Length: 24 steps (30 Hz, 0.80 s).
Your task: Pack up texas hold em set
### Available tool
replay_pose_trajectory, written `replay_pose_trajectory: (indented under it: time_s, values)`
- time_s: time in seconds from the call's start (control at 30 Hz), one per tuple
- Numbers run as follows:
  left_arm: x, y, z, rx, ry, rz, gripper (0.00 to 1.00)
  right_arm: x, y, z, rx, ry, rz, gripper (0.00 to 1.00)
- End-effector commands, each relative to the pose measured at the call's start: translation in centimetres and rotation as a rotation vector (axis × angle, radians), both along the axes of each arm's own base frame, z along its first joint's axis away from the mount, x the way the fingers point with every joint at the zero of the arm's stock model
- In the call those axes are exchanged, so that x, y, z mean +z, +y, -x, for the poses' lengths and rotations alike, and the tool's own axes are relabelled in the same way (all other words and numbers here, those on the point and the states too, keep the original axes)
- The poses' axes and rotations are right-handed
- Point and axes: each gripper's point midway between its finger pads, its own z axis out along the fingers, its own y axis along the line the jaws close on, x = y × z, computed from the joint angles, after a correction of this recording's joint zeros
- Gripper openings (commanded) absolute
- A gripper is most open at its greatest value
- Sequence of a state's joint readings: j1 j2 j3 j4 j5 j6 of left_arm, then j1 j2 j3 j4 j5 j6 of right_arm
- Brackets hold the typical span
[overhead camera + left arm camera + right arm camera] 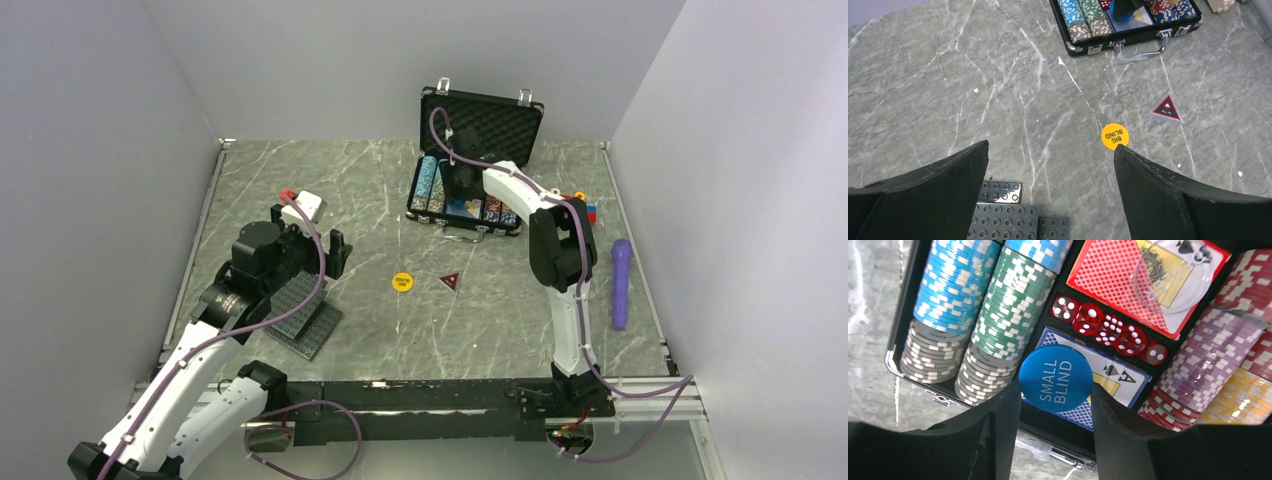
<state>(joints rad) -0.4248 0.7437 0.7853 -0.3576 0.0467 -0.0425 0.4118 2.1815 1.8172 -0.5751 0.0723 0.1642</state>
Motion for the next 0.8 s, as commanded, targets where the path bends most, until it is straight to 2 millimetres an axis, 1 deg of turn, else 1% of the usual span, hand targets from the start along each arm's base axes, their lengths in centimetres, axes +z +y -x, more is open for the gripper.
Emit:
replay_pose_trajectory:
  time_s: [0.0, 0.17, 0.4, 0.6, 0.77]
  values:
    - [1.3, 0.0, -0.4, 0.01, -0.034, 0.026, 0.99, 1.8, 0.8, -0.8, 0.012, -0.028, -0.033, 0.26]
    - [1.2, -0.1, -0.4, 0.008, -0.033, 0.027, 0.99, 0.8, 0.5, -0.7, 0.008, -0.012, -0.013, 0.26]
    - [1.1, -0.1, -0.4, 0.007, -0.03, 0.025, 0.99, 0.1, 0.3, -0.8, 0.004, 0.001, 0.005, 0.28]
    - [1.1, -0.1, -0.5, 0.01, -0.03, 0.024, 0.99, -0.4, 0.2, -0.8, -0.001, 0.01, 0.014, 0.33]
    - [1.2, -0.1, -0.4, 0.01, -0.031, 0.025, 0.99, -0.3, 0.3, -0.8, -0.002, 0.007, 0.007, 0.41]
